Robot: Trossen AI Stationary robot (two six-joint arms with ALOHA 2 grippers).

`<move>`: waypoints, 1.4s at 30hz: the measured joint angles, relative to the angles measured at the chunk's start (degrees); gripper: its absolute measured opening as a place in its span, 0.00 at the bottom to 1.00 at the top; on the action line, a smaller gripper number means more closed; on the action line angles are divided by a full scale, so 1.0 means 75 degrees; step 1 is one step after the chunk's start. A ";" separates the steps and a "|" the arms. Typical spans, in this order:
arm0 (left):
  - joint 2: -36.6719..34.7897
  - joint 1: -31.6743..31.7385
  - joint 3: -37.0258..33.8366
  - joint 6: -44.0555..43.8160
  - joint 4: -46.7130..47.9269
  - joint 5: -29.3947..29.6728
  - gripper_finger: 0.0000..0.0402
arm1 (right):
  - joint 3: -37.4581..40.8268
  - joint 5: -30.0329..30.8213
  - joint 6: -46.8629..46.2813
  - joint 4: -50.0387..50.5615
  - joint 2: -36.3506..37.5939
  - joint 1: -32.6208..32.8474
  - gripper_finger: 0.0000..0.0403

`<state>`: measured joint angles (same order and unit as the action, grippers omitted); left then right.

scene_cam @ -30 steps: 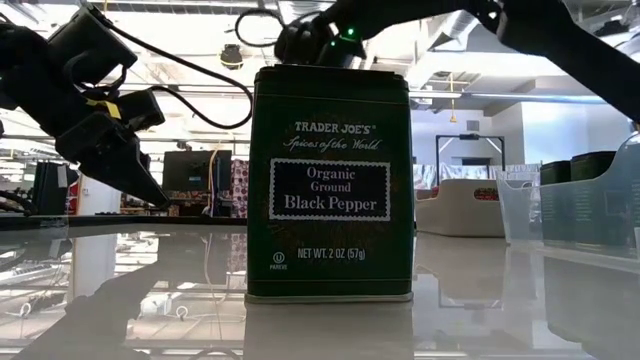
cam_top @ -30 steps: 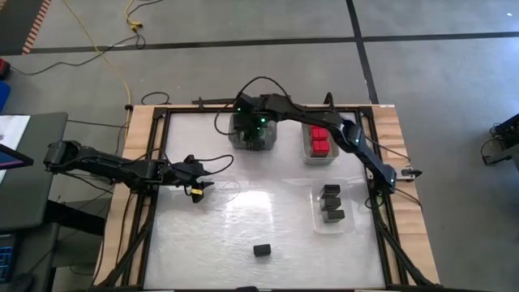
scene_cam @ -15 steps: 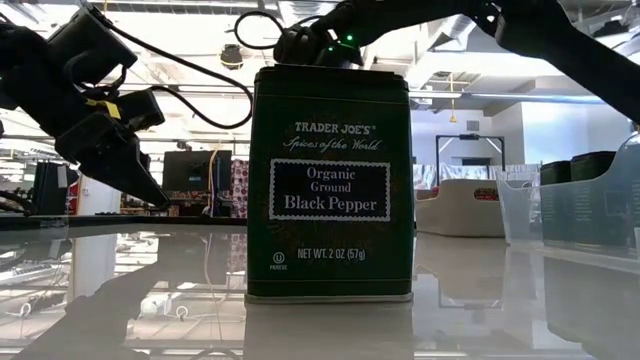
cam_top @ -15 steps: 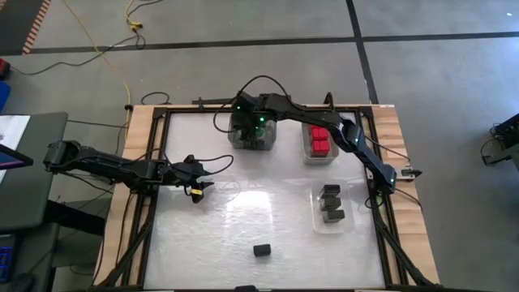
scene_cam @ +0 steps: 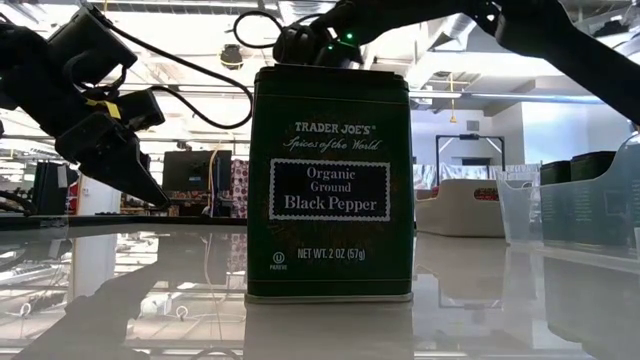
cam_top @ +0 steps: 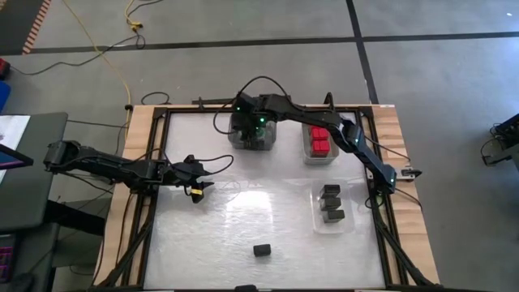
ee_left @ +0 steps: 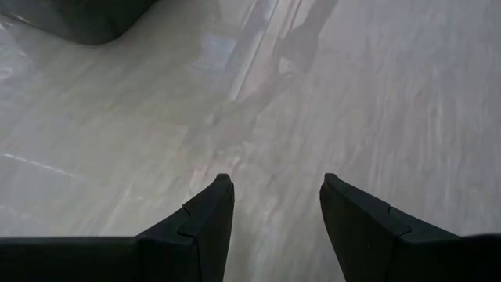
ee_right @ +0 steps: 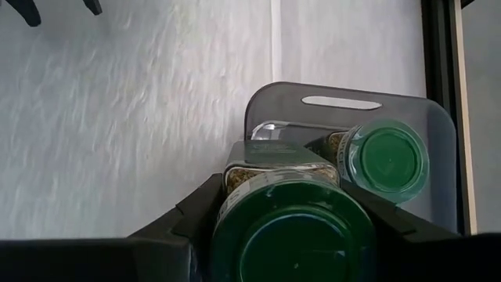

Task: Sort spices by type
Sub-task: Put the green seasoning bottle into the black bin

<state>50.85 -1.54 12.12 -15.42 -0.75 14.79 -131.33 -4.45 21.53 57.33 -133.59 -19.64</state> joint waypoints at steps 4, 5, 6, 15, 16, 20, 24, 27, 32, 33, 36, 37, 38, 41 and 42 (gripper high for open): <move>0.0000 0.0000 0.0000 0.0000 0.0003 0.0000 0.46 | -0.0006 0.0006 -0.0002 0.0036 0.0004 -0.0017 0.55; 0.0000 0.0000 0.0000 0.0000 0.0003 0.0000 0.46 | -0.0006 0.0006 -0.0005 0.0048 0.0006 -0.0031 0.55; 0.0000 0.0000 0.0000 0.0000 0.0003 0.0000 0.46 | -0.0006 0.0006 -0.0005 0.0048 0.0007 -0.0044 0.55; 0.0000 0.0000 0.0000 0.0015 0.0001 0.0000 0.46 | -0.0009 0.0231 0.0051 0.0039 0.0015 -0.0057 0.55; 0.0000 0.0000 0.0000 0.0017 0.0003 0.0000 0.46 | -0.0009 0.0253 0.0102 0.0037 0.0017 -0.0057 0.55; 0.0000 0.0000 0.0000 0.0017 0.0003 0.0000 0.46 | -0.0009 0.0498 0.0115 -0.0079 0.0018 -0.0051 0.55; 0.0000 0.0000 0.0000 0.0020 0.0003 0.0000 0.46 | -0.0009 0.0573 0.0117 -0.0060 0.0018 -0.0056 0.55; 0.0000 0.0000 0.0000 0.0020 0.0003 0.0000 0.46 | -0.0019 0.0578 0.0122 0.0017 0.0018 -0.0035 0.55; 0.0000 0.0000 0.0000 0.0023 0.0003 0.0000 0.46 | -0.0023 0.0583 0.0135 0.0099 0.0027 0.0032 0.55; 0.0000 0.0000 0.0000 0.0023 0.0003 0.0000 0.46 | -0.0023 0.0580 0.0135 0.0114 0.0027 0.0040 0.55; 0.0000 0.0000 0.0000 0.0023 0.0003 0.0000 0.46 | -0.0023 0.0585 0.0139 0.0117 0.0030 0.0050 0.55; 0.0000 0.0000 0.0000 0.0023 0.0003 0.0000 0.46 | -0.0023 0.0611 0.0142 0.0112 0.0030 0.0050 0.55; 0.0000 0.0000 0.0000 0.0023 0.0003 0.0000 0.46 | -0.0023 0.0647 0.0174 0.0103 0.0030 0.0047 0.55; 0.0000 0.0000 0.0000 0.0023 0.0003 0.0000 0.46 | -0.0023 0.0786 0.0190 0.0095 0.0030 -0.0012 0.55; 0.0000 0.0000 0.0000 0.0023 0.0001 0.0000 0.46 | -0.0023 0.0790 0.0190 0.0092 0.0030 -0.0031 0.55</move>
<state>50.85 -1.54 12.12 -15.25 -0.74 14.79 -131.50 1.48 22.96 58.02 -133.36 -19.88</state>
